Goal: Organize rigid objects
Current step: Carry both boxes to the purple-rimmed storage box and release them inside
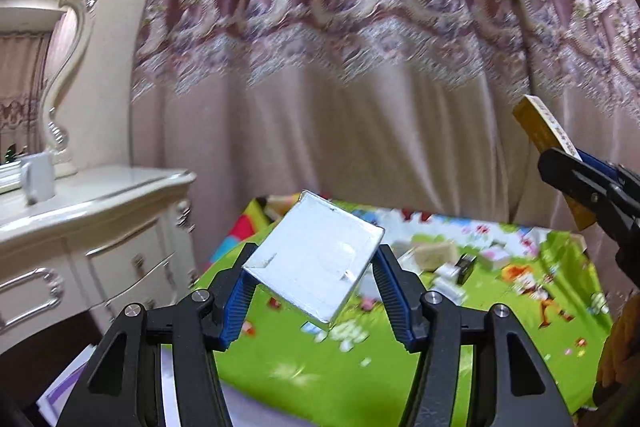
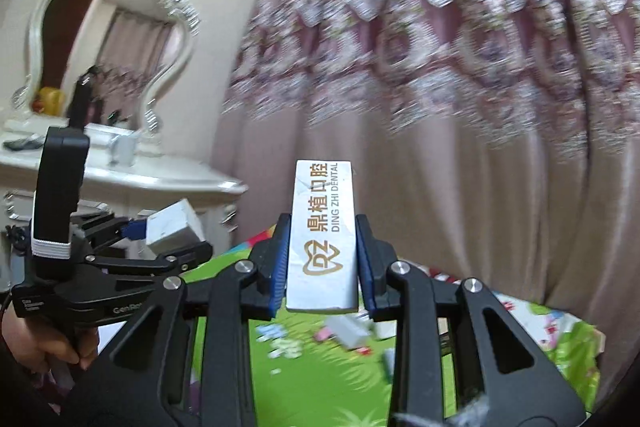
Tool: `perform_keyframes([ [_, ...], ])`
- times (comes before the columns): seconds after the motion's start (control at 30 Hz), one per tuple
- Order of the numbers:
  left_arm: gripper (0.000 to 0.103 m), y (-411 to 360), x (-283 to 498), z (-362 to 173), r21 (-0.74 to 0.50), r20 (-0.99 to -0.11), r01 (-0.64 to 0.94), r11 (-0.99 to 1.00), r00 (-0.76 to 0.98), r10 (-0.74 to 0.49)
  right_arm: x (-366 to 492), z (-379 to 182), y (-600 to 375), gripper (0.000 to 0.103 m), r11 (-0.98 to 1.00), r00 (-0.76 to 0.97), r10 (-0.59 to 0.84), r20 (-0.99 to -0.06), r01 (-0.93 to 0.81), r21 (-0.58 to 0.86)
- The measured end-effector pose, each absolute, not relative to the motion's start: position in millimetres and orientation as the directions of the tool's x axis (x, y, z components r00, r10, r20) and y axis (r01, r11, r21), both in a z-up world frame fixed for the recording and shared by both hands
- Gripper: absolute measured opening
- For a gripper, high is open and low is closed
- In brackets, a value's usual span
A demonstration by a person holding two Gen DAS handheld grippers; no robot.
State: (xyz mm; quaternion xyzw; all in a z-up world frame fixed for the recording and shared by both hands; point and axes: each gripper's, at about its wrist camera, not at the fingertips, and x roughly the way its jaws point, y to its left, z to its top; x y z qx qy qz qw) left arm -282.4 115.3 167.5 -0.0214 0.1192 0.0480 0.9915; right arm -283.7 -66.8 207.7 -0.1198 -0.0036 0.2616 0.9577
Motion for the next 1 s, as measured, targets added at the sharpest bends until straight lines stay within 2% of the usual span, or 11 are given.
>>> perform_keyframes([
  [0.27,0.059,159.3,-304.8,132.8,-0.049,-0.342,-0.210,0.977,0.922,0.181,-284.1,182.5,-8.3,0.034,0.699,0.741,0.637,-0.215,-0.672,-0.244],
  [0.6,0.059,213.6,-333.6,95.8,-0.095,-0.442,-0.354,0.931,0.853,0.279,-303.1,153.3,56.3,0.034,0.513,0.600,0.721,-0.346,-0.798,-0.316],
  [0.77,0.059,231.2,-338.9,78.0,-0.099,-0.497,-0.400,0.911,0.813,0.303,-306.1,131.7,86.8,0.034,0.412,0.525,0.723,-0.450,-0.850,-0.329],
  [1.0,0.059,254.0,-334.2,41.9,-0.079,-0.634,-0.455,0.887,0.710,0.308,-302.6,82.2,123.0,0.034,0.302,0.423,0.656,-0.625,-0.906,-0.297],
])
